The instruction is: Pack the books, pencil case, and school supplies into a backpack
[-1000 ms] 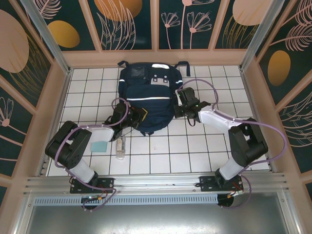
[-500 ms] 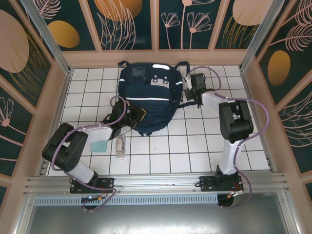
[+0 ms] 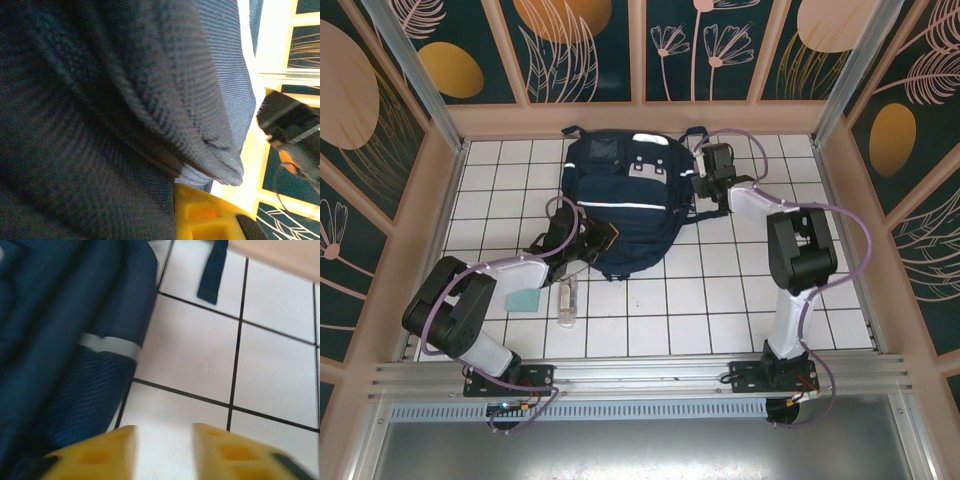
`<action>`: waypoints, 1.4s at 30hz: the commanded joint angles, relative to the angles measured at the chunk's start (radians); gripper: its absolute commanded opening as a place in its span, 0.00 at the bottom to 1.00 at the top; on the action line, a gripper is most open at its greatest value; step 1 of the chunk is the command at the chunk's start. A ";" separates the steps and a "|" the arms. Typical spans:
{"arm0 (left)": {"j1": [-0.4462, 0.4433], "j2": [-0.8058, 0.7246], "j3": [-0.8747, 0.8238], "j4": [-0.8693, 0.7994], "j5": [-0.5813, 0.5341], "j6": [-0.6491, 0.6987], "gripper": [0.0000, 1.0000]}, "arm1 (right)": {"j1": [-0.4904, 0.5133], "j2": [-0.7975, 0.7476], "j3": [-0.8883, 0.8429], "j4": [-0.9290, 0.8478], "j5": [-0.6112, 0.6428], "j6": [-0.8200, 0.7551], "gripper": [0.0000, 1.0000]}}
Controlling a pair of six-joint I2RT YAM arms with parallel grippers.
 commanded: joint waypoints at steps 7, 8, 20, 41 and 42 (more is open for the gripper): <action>0.001 0.001 0.081 -0.061 0.015 0.157 0.00 | 0.125 -0.229 -0.101 -0.059 -0.069 0.234 0.65; 0.001 -0.001 0.081 -0.063 0.012 0.164 0.00 | 0.126 -0.229 -0.108 -0.050 -0.119 0.260 0.66; 0.007 0.024 0.084 -0.112 -0.007 0.250 0.00 | 0.086 -0.083 -0.081 0.129 -0.617 0.473 0.81; 0.222 -0.030 0.133 -0.392 -0.052 0.497 0.00 | 0.050 -0.029 -0.129 -0.027 -0.594 0.161 0.63; 0.226 -0.026 0.141 -0.389 -0.052 0.498 0.00 | 0.056 -0.017 -0.116 -0.036 -0.599 0.140 0.61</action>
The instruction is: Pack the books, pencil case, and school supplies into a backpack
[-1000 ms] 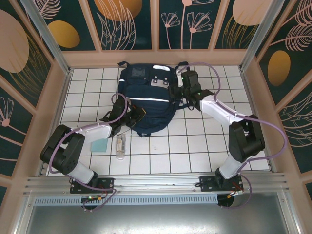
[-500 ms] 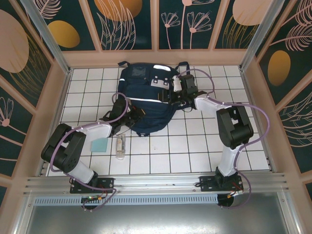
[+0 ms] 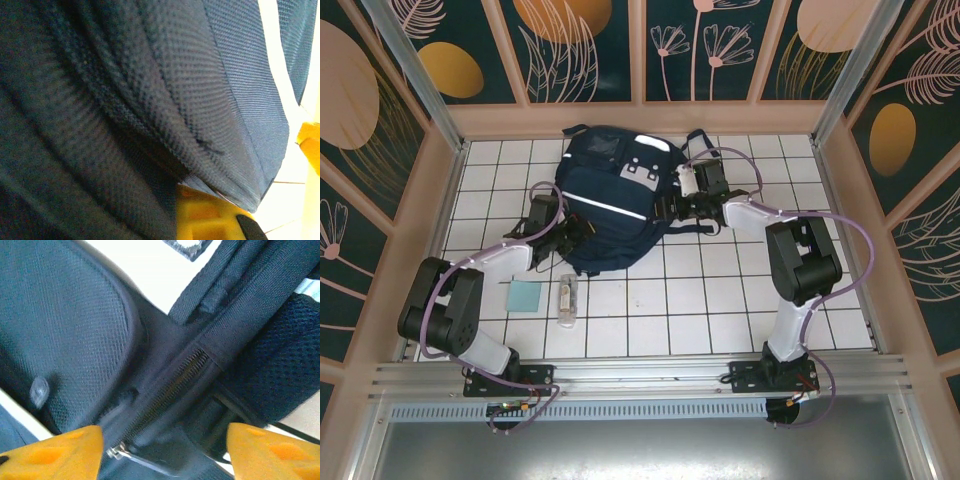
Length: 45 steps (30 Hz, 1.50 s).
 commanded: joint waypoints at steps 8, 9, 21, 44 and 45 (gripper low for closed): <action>0.037 0.022 0.086 -0.042 -0.072 0.070 0.00 | 0.091 0.075 0.109 -0.089 0.049 -0.297 0.52; 0.040 0.021 0.086 -0.042 -0.069 0.071 0.00 | 0.093 0.091 0.124 -0.102 0.052 -0.310 0.52; 0.081 0.033 0.123 -0.070 -0.061 0.101 0.00 | 0.096 0.140 0.137 -0.203 0.115 -0.399 0.48; 0.100 0.077 0.168 -0.074 -0.041 0.123 0.00 | 0.077 0.083 0.110 -0.158 0.138 -0.364 0.00; 0.102 0.076 0.168 -0.076 -0.040 0.126 0.00 | 0.057 0.081 0.119 -0.164 0.148 -0.357 0.00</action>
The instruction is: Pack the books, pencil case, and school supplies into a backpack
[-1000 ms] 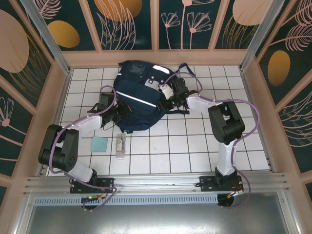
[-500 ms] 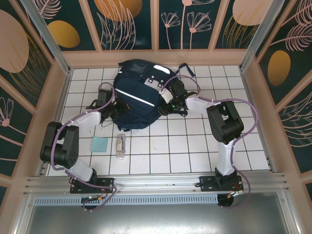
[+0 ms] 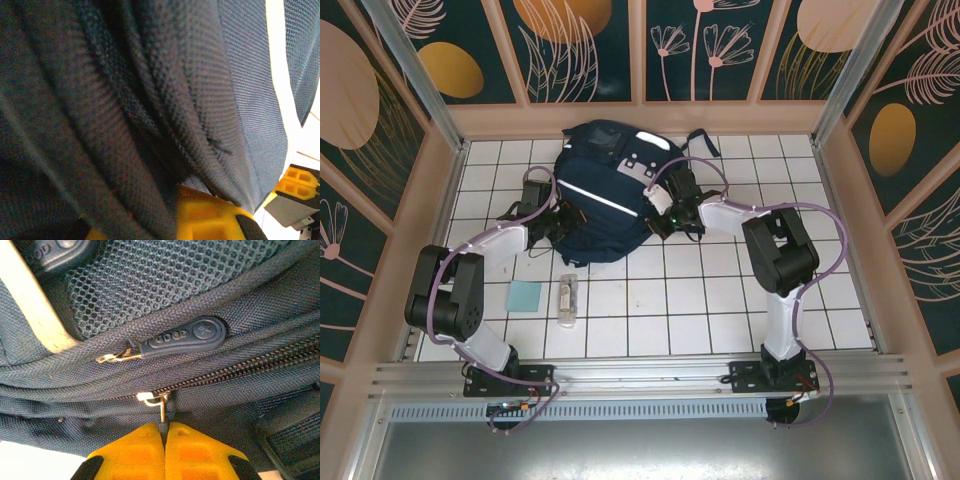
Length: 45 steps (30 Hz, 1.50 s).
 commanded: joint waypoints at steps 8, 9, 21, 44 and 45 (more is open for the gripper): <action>0.025 -0.019 0.026 0.028 -0.016 0.053 0.00 | -0.131 0.008 0.109 -0.049 0.168 -0.014 0.00; 0.025 -0.022 0.029 0.021 -0.014 0.057 0.00 | -0.134 0.023 0.126 -0.057 0.186 -0.023 0.00; 0.026 -0.057 0.044 -0.012 -0.003 0.072 0.00 | -0.182 0.144 0.302 -0.150 0.279 0.048 0.00; 0.024 -0.031 -0.063 0.249 0.165 -0.085 0.03 | -0.076 -0.082 0.041 0.216 -0.308 0.465 0.77; 0.024 -0.036 -0.069 0.257 0.165 -0.091 0.03 | -0.072 -0.070 0.041 0.239 -0.322 0.483 0.77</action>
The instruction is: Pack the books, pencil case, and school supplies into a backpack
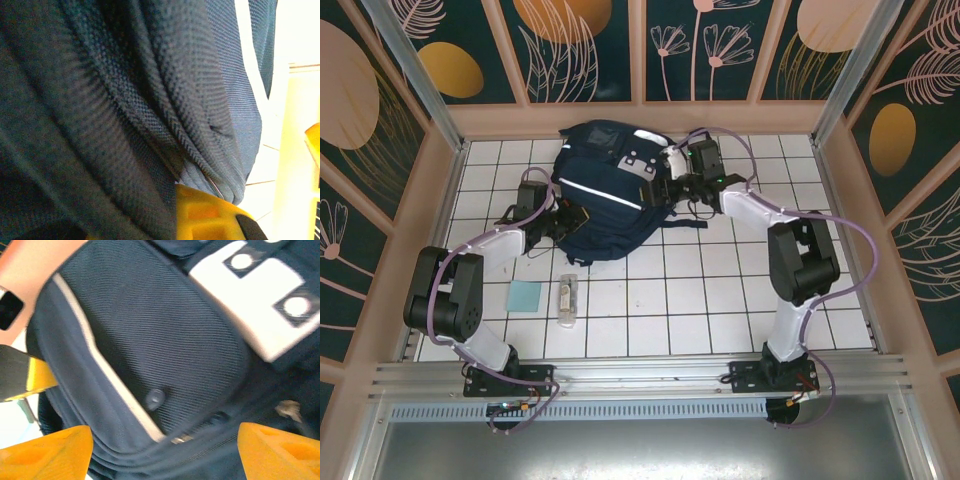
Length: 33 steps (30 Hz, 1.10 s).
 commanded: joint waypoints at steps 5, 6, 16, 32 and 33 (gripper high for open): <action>0.003 -0.039 -0.039 0.147 0.026 -0.055 0.03 | 0.019 0.105 -0.020 0.192 -0.077 0.141 0.85; 0.003 -0.040 -0.042 0.154 0.028 -0.060 0.03 | 0.019 0.115 -0.015 0.192 -0.067 0.141 0.86; -0.006 -0.041 -0.047 0.189 0.036 -0.093 0.04 | 0.043 0.197 0.009 0.163 -0.036 0.137 0.94; -0.100 0.036 -0.047 0.322 -0.045 -0.187 0.04 | 0.177 -0.012 -0.184 0.075 -0.102 0.182 0.93; -0.099 0.042 -0.041 0.327 -0.045 -0.192 0.04 | 0.183 -0.025 -0.200 0.075 -0.102 0.189 0.93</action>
